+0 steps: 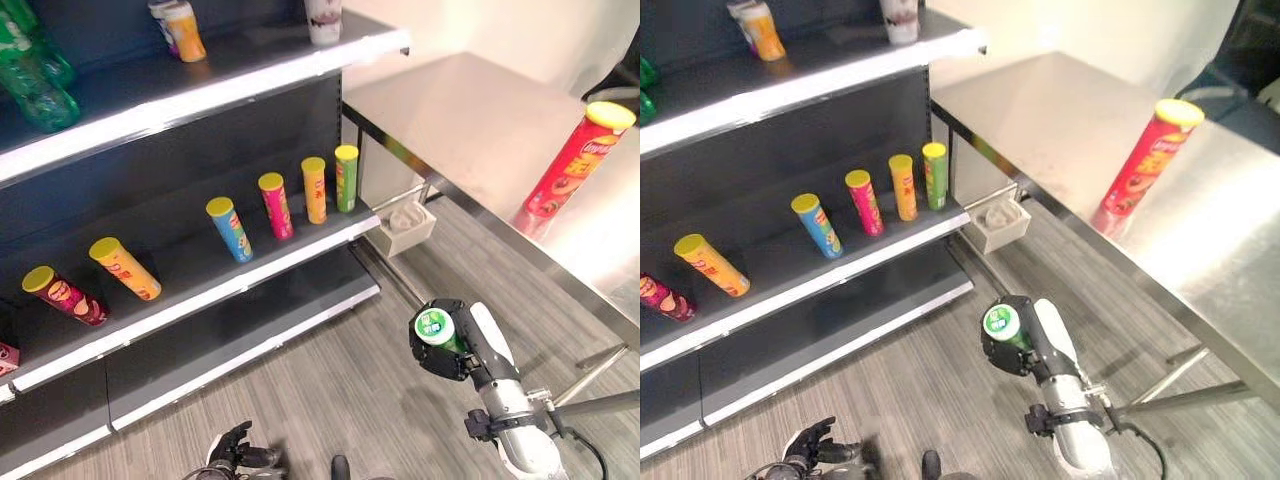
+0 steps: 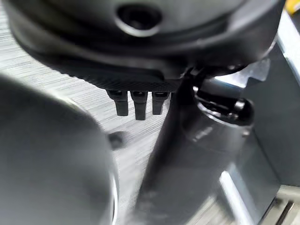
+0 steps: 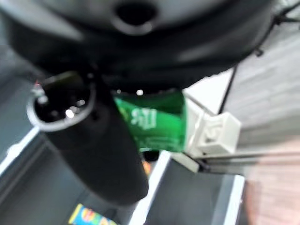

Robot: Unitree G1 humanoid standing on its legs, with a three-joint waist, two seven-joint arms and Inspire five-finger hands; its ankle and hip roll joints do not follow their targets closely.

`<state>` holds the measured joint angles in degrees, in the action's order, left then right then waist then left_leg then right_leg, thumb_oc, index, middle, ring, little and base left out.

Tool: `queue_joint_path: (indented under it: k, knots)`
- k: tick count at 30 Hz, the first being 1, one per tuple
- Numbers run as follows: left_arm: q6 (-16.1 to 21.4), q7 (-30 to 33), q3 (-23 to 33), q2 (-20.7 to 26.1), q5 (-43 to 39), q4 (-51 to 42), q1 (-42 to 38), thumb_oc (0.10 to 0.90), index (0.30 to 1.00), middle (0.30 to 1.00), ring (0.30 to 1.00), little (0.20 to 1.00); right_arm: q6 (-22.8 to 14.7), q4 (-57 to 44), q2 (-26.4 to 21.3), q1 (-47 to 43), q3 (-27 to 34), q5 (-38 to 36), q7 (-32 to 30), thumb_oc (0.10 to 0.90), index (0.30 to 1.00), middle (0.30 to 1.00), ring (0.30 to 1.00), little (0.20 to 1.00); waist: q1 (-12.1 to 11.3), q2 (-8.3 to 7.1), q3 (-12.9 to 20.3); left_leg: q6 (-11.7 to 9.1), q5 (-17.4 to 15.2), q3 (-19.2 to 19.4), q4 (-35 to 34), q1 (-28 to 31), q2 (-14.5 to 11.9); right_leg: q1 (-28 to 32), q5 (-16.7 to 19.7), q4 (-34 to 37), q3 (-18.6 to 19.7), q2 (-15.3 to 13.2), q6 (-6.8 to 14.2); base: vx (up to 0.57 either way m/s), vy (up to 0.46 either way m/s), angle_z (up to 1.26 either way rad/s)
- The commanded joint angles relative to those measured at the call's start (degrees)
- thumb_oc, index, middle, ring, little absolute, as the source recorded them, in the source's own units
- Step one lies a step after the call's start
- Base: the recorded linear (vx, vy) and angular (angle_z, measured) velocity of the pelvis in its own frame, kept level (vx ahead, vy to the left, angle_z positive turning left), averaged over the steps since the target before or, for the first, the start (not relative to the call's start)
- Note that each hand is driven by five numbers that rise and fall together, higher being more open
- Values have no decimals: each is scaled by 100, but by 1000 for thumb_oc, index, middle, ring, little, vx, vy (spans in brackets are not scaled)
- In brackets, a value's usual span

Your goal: Put the goods on the table back onto the shelves and tidy them up.

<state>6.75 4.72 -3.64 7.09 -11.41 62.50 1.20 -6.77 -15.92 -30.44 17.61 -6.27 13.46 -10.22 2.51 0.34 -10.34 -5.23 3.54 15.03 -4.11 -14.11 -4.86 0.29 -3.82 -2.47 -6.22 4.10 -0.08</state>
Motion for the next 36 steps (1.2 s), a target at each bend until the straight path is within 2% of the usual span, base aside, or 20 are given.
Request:
queue_joint_path:
  k: [1,4,8,12,15,16,17,18,19,21,23,24,25,28,30,31,33,34,35,36]
  knots:
    - [58,95,-136,-67,-121,342,312,800,900,900,900,900,-521,-1135,48,19,364,136,-337,400,300,300,300,300,32,-9,243,28,331,-79,416,423,-138,294,-169,31,642,-638,491,324,114,-17]
    - [35,128,-132,-33,26,367,253,800,900,900,900,900,-506,-1200,96,-11,309,165,-274,400,300,300,300,300,66,15,367,45,325,69,304,614,-101,346,-272,-5,710,-691,498,268,107,-36]
    - [-9,57,-286,53,430,288,173,800,900,900,900,900,-481,-1184,87,-62,240,212,-124,400,300,300,300,300,97,25,451,218,130,384,230,886,29,314,-435,-264,804,-862,579,219,141,-44]
    - [-9,16,-311,133,487,186,183,800,900,900,900,900,-436,-1069,154,-77,254,240,-54,400,300,300,300,300,91,22,471,410,-157,502,257,1068,229,193,-524,-876,778,-1064,748,182,132,-8]
    - [-34,12,-298,205,492,173,191,800,900,900,900,900,-433,-1025,165,-123,257,330,-77,400,300,300,300,300,142,36,334,597,-333,561,259,1317,364,-266,-53,-1952,751,-1210,893,81,102,24]
    - [-35,12,-296,206,492,173,188,800,900,900,900,900,-434,-1022,166,-128,255,331,-79,400,300,300,300,300,136,30,333,601,-334,569,257,1317,370,-282,-62,-1975,763,-1216,897,43,114,45]
    - [-66,13,-293,255,536,202,189,800,900,900,900,900,-402,-981,166,-146,256,402,-117,400,300,300,300,300,197,68,201,678,-411,626,247,1485,385,-572,182,-2666,679,-1267,882,25,76,34]
    - [-66,13,-291,255,537,203,187,800,900,900,900,900,-403,-979,166,-149,255,403,-118,400,300,300,300,300,193,61,202,680,-411,632,246,1482,393,-589,171,-2690,689,-1273,884,89,112,5]
    - [-53,15,-291,285,553,222,209,800,900,900,900,900,-426,-982,222,-91,242,414,-171,400,300,300,300,300,247,108,141,686,-468,664,226,1660,371,-887,161,-2999,534,-1304,833,96,35,-7]
    - [-9,7,-311,284,540,246,210,800,900,900,900,900,-482,-1002,214,-16,266,389,-195,400,300,300,300,300,349,151,123,616,-456,574,189,1729,330,-1098,-79,-2693,575,-1097,746,109,-16,1]
    - [28,-38,-404,309,631,202,205,800,900,900,900,900,-505,-1048,165,-7,296,373,-177,400,300,300,300,300,402,108,128,558,-467,484,169,1734,349,-1025,-189,-1877,697,-896,735,68,-77,15]
    - [27,-38,-406,310,631,201,207,800,900,900,900,900,-504,-1050,166,-4,297,373,-176,400,300,300,300,300,407,116,121,556,-469,477,170,1743,339,-995,-174,-1842,685,-889,734,48,-82,35]
    - [25,-38,-416,316,678,240,214,800,900,900,900,900,-521,-1022,159,15,282,378,-226,400,300,300,300,300,361,37,192,553,-515,525,167,1751,354,-785,-158,-1163,630,-877,783,29,-74,47]
    - [64,-26,-376,272,687,262,217,800,900,900,900,900,-571,-1103,141,144,316,358,-204,400,300,300,300,300,286,-39,329,487,-464,513,83,1745,341,-398,-29,-556,679,-792,798,27,-123,11]
    - [59,-47,-355,235,747,294,249,800,900,900,900,900,-658,-1177,64,171,338,260,-112,400,300,300,300,300,253,-70,315,397,-657,462,616,1531,319,-261,111,-303,599,-825,761,4,-108,11]
    - [59,-47,-354,234,748,294,248,800,900,900,900,900,-659,-1177,64,170,339,259,-111,400,300,300,300,300,262,-66,320,396,-680,452,660,1501,308,-265,115,-298,589,-822,759,-62,-56,32]
    - [34,-31,-356,236,736,274,211,800,900,900,900,900,-694,-1153,-48,110,330,126,-58,400,300,300,300,300,218,-162,142,172,-631,314,1568,951,95,-219,213,-178,581,-937,680,-90,-9,42]
    - [34,-3,-362,236,715,241,189,800,900,900,900,900,-687,-1122,-92,73,320,108,-50,400,300,300,300,300,222,-196,128,103,-686,258,1704,796,-78,-198,243,-69,554,-1019,703,-29,105,30]
    - [40,53,-357,238,686,193,187,800,900,900,900,900,-668,-1102,-151,30,296,154,-52,400,300,300,300,300,218,-221,160,53,-660,192,1541,813,-302,-173,264,16,560,-1132,763,40,182,15]
    - [65,104,-359,247,669,173,190,800,900,900,900,900,-664,-1057,-179,-23,239,215,-85,400,300,300,300,300,188,-239,187,0,-534,104,1384,822,-530,-190,268,31,588,-1231,809,91,242,5]
